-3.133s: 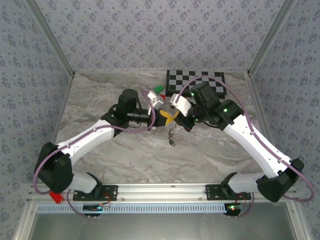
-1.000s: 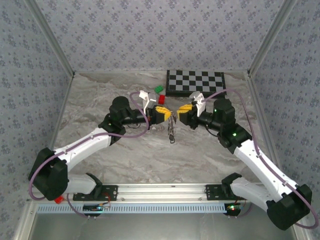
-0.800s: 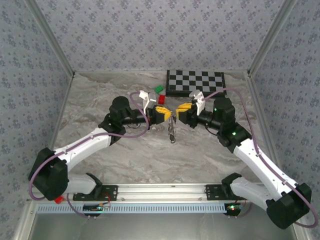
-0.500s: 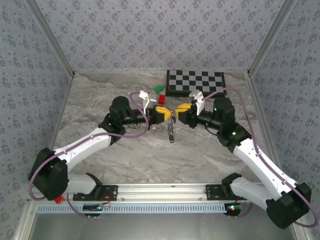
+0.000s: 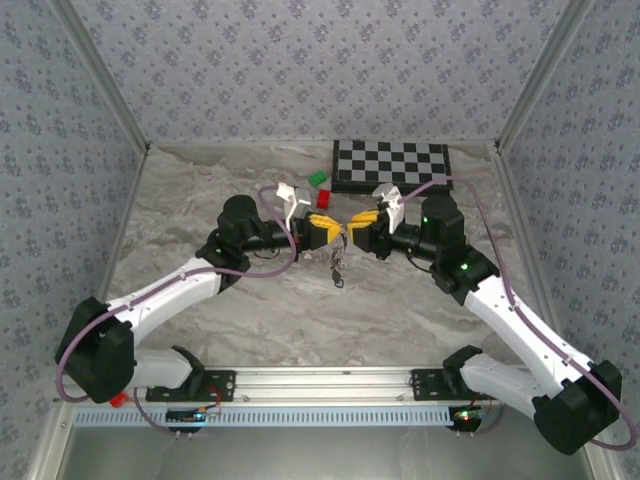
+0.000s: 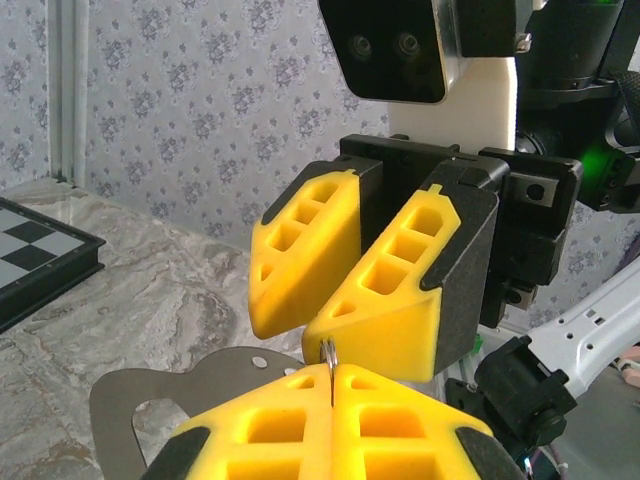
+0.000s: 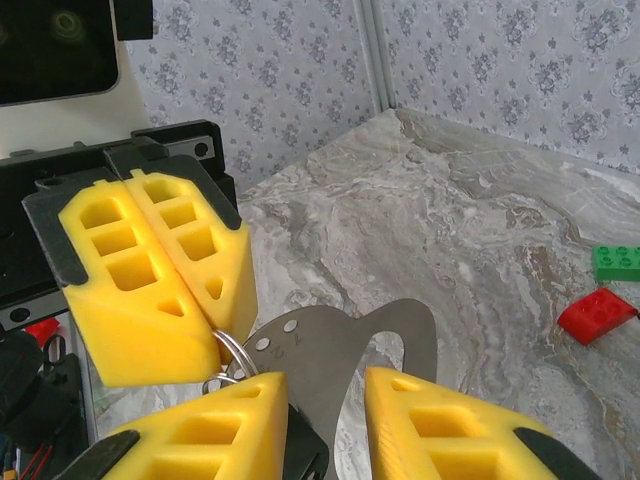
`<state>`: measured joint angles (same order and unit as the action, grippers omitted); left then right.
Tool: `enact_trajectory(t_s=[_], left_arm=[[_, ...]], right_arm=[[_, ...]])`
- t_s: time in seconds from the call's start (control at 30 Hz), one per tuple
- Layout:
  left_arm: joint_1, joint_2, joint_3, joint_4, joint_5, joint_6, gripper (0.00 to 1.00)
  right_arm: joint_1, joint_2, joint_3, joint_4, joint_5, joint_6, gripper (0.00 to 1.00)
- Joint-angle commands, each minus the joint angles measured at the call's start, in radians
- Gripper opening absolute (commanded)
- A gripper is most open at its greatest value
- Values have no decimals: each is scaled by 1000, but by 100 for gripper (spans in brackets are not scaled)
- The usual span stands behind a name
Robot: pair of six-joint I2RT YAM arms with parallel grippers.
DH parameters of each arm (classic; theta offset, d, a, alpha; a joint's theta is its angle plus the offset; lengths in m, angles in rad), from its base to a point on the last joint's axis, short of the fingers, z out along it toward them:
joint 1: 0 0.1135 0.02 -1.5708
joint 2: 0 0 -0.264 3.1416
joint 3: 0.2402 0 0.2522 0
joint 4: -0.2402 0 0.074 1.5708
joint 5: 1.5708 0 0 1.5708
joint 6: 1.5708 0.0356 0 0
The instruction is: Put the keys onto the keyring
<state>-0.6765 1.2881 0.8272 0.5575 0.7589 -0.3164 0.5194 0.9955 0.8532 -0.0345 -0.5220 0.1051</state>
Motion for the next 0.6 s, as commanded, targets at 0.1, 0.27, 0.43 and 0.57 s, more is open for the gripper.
enact_trajectory(t_s=[0.1,0.27,0.43,0.57], left_arm=[[-7,-56,6,78,-27,-5,0],[-7,-53,7,76,-29,-4,0],[-7,-49,11,69,-27,-4,0],[-7,-50,12,64,-25,-2,0]], right_arm=[[2,-48,-35,-61,30,-30,28],[-4,-97,-51,-55,29,-25,30],[-2,-122,-69,10,1,-5,34],[13,-108,-67,46,-35,-8,35]])
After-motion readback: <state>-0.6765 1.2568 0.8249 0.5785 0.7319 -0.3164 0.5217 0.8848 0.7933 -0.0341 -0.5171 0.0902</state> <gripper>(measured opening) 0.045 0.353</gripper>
